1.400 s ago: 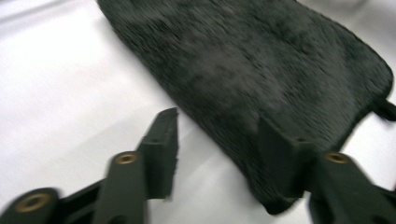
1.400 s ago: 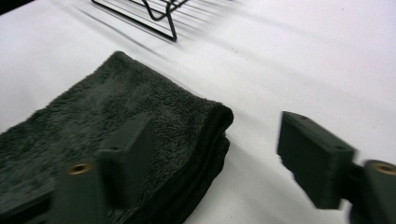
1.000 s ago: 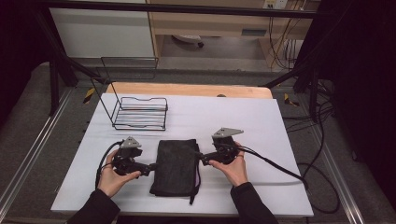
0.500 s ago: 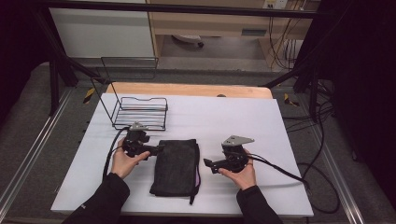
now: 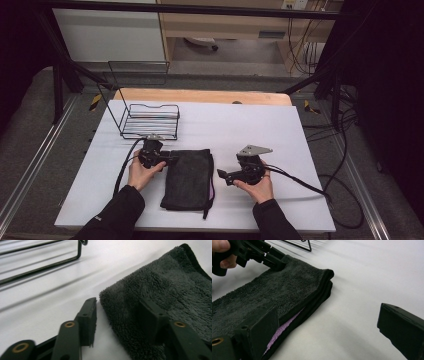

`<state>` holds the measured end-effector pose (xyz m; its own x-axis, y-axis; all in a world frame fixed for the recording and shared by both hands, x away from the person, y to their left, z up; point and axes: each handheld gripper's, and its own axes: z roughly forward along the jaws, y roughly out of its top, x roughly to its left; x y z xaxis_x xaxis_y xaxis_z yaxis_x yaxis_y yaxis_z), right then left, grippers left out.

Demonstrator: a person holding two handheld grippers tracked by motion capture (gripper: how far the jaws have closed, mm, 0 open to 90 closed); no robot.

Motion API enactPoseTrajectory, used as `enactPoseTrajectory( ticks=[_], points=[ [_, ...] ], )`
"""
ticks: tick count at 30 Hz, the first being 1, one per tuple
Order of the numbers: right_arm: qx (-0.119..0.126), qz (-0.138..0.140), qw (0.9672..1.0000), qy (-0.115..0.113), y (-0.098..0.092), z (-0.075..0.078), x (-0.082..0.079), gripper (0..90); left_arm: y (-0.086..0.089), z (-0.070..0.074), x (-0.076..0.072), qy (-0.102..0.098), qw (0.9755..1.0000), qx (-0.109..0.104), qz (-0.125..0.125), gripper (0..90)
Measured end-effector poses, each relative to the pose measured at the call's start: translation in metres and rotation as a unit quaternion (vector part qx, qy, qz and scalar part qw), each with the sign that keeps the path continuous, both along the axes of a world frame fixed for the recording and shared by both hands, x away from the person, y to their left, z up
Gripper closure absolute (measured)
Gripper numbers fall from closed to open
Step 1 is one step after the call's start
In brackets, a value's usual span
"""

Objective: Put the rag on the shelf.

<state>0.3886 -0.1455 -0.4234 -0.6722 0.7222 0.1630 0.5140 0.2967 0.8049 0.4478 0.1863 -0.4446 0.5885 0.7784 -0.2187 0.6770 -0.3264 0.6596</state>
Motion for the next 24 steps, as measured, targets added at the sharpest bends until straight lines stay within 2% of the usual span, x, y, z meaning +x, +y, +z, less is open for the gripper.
enactPoseTrajectory(
  ticks=[3, 6, 7, 12, 20, 21, 24],
  points=[
    [-0.002, 0.001, 1.0, 0.003, 0.001, -0.002, 0.001, 4.8, -0.001, 0.0, -0.001, 0.0, 1.0, 0.001, -0.005, 55.2],
    [0.007, -0.003, 1.0, 0.005, 0.002, -0.002, 0.004, 5.6, -0.002, 0.0, -0.001, 0.01, 0.9999, -0.004, -0.005, 64.5],
    [0.007, -0.003, 1.0, 0.005, 0.002, -0.002, 0.004, 5.6, -0.002, 0.001, -0.001, 0.013, 0.9999, -0.006, -0.006, 64.5],
    [0.006, -0.017, 0.9998, -0.003, 0.009, 0.003, 0.012, 7.4, -0.003, 0.001, -0.002, 0.011, 0.9999, -0.001, -0.006, 72.8],
    [0.002, -0.029, 0.9996, -0.004, 0.031, 0.004, 0.033, 14.0, -0.004, 0.001, -0.002, 0.01, 0.9999, 0.001, -0.006, 76.3],
    [0.008, -0.031, 0.9995, 0.004, 0.039, 0.001, 0.039, 17.2, -0.003, 0.001, -0.002, 0.011, 0.9999, 0.001, -0.007, 76.4],
    [0.006, -0.028, 0.9996, 0.008, 0.046, -0.003, 0.045, 20.2, -0.003, 0.001, -0.002, 0.012, 0.9999, -0.001, -0.006, 76.3]
  ],
)
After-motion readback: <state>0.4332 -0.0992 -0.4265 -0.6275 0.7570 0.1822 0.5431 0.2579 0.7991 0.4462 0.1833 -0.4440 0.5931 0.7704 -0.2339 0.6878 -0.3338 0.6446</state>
